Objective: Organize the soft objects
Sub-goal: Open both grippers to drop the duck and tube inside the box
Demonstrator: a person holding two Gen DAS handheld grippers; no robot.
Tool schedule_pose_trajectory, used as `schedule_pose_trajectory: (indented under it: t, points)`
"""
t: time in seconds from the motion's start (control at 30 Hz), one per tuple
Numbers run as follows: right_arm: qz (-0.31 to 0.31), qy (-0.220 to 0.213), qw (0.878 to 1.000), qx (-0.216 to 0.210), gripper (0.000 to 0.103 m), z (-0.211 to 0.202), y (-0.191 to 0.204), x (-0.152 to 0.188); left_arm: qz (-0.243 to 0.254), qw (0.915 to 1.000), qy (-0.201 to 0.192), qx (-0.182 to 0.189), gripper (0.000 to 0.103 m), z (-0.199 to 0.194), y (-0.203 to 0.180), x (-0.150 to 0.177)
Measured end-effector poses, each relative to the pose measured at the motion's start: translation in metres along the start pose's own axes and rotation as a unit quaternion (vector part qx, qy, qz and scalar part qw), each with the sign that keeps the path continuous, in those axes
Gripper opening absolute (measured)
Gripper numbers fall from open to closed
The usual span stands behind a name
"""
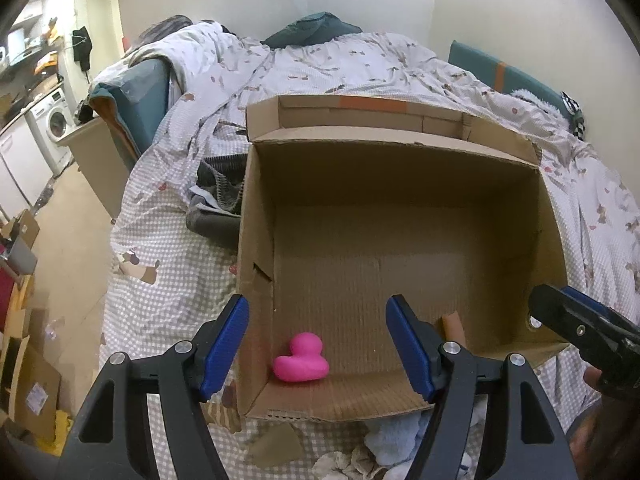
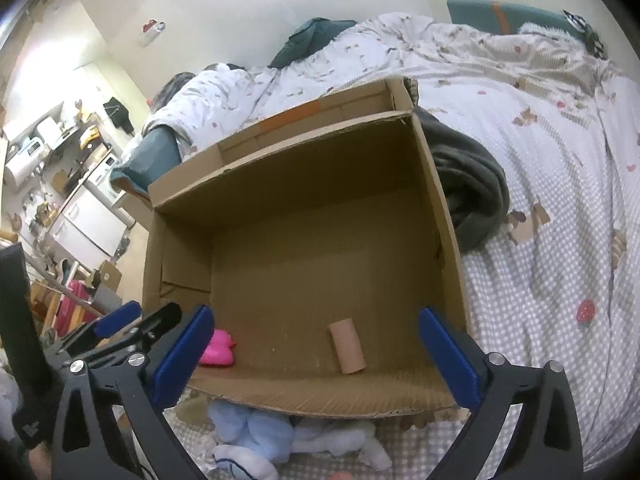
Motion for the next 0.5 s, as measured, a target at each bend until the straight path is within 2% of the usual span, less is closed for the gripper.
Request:
schedule_pose_trajectory:
  t: [0.23, 0.37, 0.5]
  points:
    - [-0.012, -0.014, 1.0, 0.004, 0.103, -0.0022, 0.0019, 0.0012, -0.007, 0.9997, -0.006, -0.021, 0.069, -0.0022, 0.0044, -0.0018]
    - [-0.011, -0.007, 1.0, -0.008, 0.103, -0.0015, 0.0048, 0.002, -0.007, 1.0, -0.006, 0.004, 0.069, -0.0055, 0.0032, -0.0009]
    - [-0.017, -0.006, 1.0, -0.005, 0.103, -0.003, 0.0065, 0.0003, -0.006, 0.9999, -0.01, 0.004, 0.069, -0.0092, 0.0033, -0.0006]
Point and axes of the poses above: each gripper's, at about its wrist camera, not at the fingertips, and z roughly the way its jaws point, y to its left, x to its underside, the point moved 4 cm from there along z, roughly the way its jaws point, and after that the axes turned 13 degrees about -z, right-handed, at the moved point
